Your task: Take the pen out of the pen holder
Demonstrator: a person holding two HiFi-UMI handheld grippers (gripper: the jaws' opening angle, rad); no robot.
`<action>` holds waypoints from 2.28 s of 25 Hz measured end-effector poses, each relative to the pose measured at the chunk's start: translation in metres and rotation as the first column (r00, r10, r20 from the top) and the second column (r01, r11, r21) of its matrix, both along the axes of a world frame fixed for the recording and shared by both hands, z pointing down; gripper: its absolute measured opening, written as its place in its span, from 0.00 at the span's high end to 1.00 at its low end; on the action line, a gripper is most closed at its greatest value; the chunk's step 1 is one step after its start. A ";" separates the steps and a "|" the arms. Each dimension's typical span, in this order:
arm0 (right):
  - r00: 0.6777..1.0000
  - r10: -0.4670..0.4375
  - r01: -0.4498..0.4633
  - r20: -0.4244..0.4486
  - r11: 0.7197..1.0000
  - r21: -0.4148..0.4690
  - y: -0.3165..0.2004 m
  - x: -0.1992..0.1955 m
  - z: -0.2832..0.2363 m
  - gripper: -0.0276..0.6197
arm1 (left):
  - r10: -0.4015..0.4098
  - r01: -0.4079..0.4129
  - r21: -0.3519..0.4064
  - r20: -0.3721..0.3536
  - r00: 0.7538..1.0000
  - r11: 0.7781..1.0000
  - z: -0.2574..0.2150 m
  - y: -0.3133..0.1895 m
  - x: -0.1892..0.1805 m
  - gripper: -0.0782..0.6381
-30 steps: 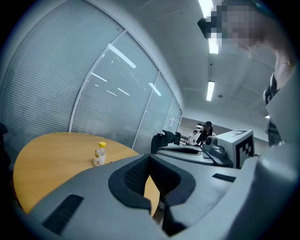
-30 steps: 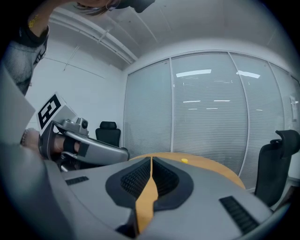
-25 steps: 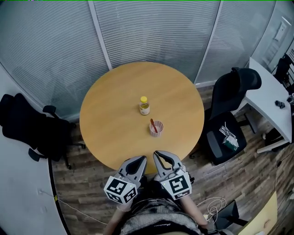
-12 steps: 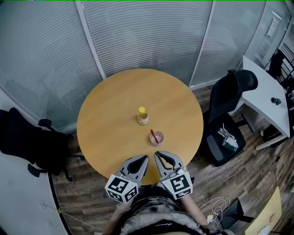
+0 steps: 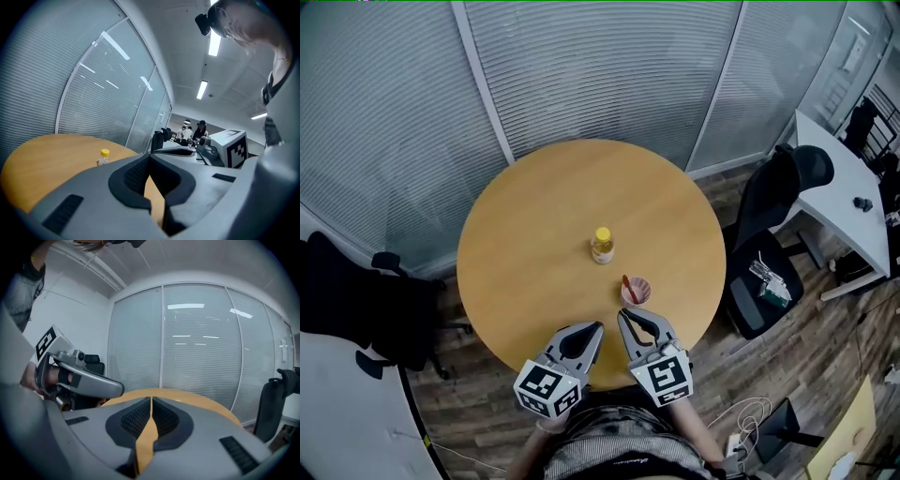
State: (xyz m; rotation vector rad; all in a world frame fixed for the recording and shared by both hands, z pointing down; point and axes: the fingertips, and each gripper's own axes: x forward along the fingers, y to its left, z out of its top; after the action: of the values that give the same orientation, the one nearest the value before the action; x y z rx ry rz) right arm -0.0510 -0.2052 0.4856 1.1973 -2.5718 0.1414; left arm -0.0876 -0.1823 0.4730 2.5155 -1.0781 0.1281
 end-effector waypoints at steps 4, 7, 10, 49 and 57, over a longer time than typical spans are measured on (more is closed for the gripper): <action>0.998 0.055 -0.056 -0.029 0.998 -0.011 -0.008 -0.002 0.010 0.92 | 0.036 -0.036 -0.012 -0.006 0.999 0.999 0.009 -0.009 -0.005 0.88; 0.997 0.067 -0.068 -0.036 0.997 -0.020 -0.013 0.001 0.014 0.92 | 0.058 -0.058 -0.024 -0.007 0.998 0.998 0.012 -0.013 -0.002 0.89; 0.997 0.059 -0.060 -0.045 0.998 -0.030 -0.019 0.010 0.018 0.92 | 0.059 -0.059 -0.030 -0.003 0.998 0.998 0.014 -0.018 0.006 0.88; 0.954 -0.178 0.105 -0.240 0.952 -0.287 -0.109 0.029 0.149 0.92 | -0.219 0.224 -0.180 0.051 0.974 0.958 0.060 -0.067 -0.009 0.89; 0.951 -0.177 0.084 -0.254 0.937 -0.338 -0.121 0.026 0.170 0.78 | -0.216 0.223 -0.198 0.056 0.975 0.955 0.069 -0.074 -0.015 0.88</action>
State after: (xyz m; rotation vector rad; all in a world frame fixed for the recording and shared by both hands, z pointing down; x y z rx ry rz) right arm -0.0247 -0.3263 0.6559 0.8529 -2.2606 0.3254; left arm -0.1023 -0.2559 0.5422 2.2049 -1.2810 0.2075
